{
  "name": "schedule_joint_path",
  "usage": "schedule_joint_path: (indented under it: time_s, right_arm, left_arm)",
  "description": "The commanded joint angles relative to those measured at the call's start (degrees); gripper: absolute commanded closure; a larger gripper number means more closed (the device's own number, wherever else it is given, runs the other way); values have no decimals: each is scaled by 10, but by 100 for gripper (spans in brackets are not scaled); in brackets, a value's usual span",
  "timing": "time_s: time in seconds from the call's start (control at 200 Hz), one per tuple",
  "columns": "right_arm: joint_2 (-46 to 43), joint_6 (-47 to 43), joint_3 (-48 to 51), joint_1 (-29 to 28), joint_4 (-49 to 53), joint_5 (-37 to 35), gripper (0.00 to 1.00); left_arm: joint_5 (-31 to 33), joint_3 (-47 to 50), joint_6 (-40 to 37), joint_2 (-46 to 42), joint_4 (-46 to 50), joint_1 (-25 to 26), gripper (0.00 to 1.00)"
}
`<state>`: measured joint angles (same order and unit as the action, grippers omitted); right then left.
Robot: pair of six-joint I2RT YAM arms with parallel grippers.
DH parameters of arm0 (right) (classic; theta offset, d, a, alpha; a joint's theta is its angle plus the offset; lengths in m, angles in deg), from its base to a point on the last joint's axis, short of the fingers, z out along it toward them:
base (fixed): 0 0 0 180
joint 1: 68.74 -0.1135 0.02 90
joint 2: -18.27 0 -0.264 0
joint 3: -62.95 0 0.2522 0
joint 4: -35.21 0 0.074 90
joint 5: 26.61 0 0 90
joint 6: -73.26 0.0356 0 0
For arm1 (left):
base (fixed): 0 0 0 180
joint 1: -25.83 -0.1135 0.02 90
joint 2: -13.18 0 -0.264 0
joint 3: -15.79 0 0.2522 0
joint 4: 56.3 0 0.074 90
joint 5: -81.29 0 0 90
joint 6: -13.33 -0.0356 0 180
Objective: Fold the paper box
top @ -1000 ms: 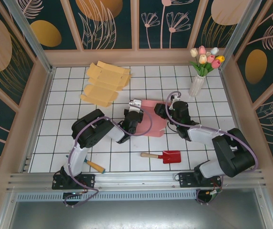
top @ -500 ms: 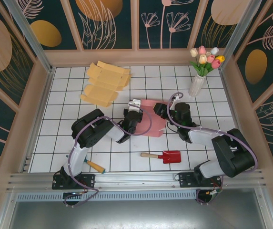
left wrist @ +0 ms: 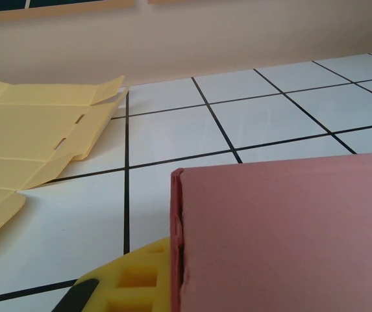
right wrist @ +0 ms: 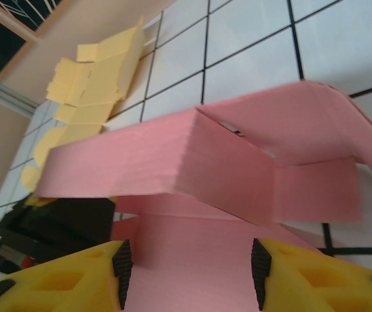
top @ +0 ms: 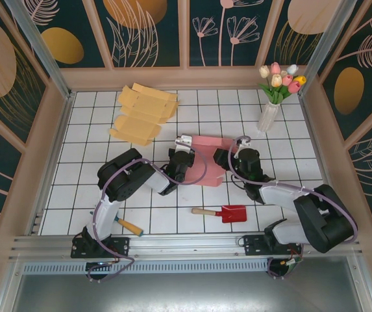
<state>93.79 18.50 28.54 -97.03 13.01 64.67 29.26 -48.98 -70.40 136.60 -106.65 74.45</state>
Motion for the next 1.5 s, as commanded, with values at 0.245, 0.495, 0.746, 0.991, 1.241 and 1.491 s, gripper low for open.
schedule_joint_path:
  time_s: [0.245, 0.495, 0.746, 0.991, 1.241, 1.491]
  right_arm:
    - [68, -52, -16, 34, -34, -6, 49]
    - [138, -55, -47, 62, -55, 11, 49]
    - [177, -52, -56, 82, -74, 6, 49]
    - [209, -76, -60, 84, -134, 73, 50]
    - [201, -84, -59, 74, -161, 114, 54]
    - [186, -94, -59, 46, -146, 98, 55]
  left_arm:
    - [3, -8, 2, 14, 36, -3, 100]
    - [-4, -15, 6, 12, 52, -7, 100]
    - [-9, -15, 8, 11, 53, -8, 100]
    - [-10, -16, 8, 12, 56, -9, 100]
    - [-10, -16, 9, 12, 56, -8, 100]
    - [-10, -17, 9, 12, 56, -8, 100]
